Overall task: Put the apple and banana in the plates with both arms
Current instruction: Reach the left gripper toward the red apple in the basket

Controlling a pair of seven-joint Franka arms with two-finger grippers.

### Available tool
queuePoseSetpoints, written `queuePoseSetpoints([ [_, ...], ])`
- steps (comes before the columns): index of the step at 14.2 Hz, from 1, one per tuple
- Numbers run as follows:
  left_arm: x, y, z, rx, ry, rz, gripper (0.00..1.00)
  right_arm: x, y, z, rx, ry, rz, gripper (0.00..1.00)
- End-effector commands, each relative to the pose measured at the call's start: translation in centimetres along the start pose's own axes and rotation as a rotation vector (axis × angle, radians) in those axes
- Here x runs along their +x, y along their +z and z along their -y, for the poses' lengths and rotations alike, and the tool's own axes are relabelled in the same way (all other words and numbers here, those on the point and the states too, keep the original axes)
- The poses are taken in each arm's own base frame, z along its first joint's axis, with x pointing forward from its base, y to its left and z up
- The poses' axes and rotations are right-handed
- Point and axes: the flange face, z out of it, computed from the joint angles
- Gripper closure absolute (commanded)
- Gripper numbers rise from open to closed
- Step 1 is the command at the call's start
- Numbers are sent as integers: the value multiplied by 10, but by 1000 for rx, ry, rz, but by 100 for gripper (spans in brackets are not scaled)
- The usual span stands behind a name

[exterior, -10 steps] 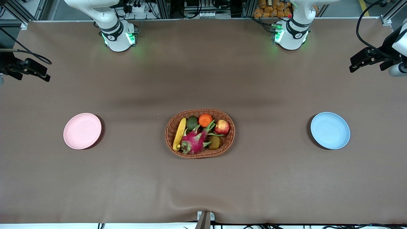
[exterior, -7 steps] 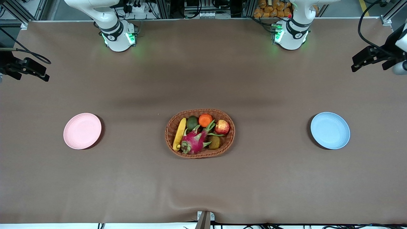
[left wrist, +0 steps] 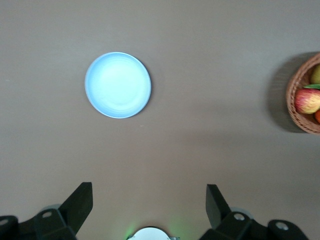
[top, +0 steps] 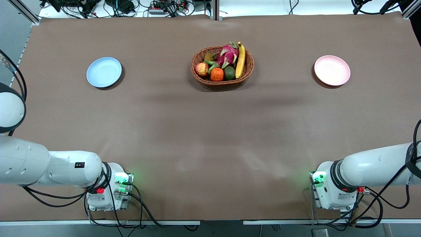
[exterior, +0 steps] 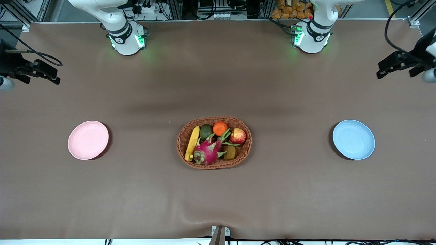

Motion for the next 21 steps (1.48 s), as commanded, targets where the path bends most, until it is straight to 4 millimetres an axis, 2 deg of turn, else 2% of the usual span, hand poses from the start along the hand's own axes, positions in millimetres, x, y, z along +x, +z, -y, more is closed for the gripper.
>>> queuePoseSetpoints([
  [1, 27, 29, -57, -22, 71, -20, 0, 1, -4, 5, -22, -17, 5, 0],
  [4, 52, 76, -117, -34, 108, -30, 0, 2, -10, 19, -31, -44, -19, 0],
  [7, 65, 122, -174, -43, 187, -17, 0, 11, 0, 24, -35, -51, -1, 0],
  [8, 70, 137, -184, -47, 199, -12, 0, 13, 3, 27, -36, -54, 4, 0],
  [10, 67, 163, -223, -47, 258, -2, 0, 17, 9, 37, -44, -66, 10, 0],
  [12, 67, 196, -249, -46, 314, 22, 0, 20, 13, 29, -45, -51, 18, 0],
  [14, 60, 225, -288, -68, 373, 30, 0, 25, 21, 29, -47, -48, 32, 0],
  [16, 54, 262, -320, -74, 408, 44, 0, 26, 18, 28, -49, -48, 18, 0],
  [17, 49, 279, -334, -73, 417, 55, 0, 27, 17, 28, -51, -48, 12, 0],
  [20, 59, 320, -346, -98, 414, 30, 0, 26, 18, 32, -50, -50, 18, 0],
  [21, 57, 331, -358, -113, 415, 13, 1, 26, 19, 32, -49, -51, 21, 0],
])
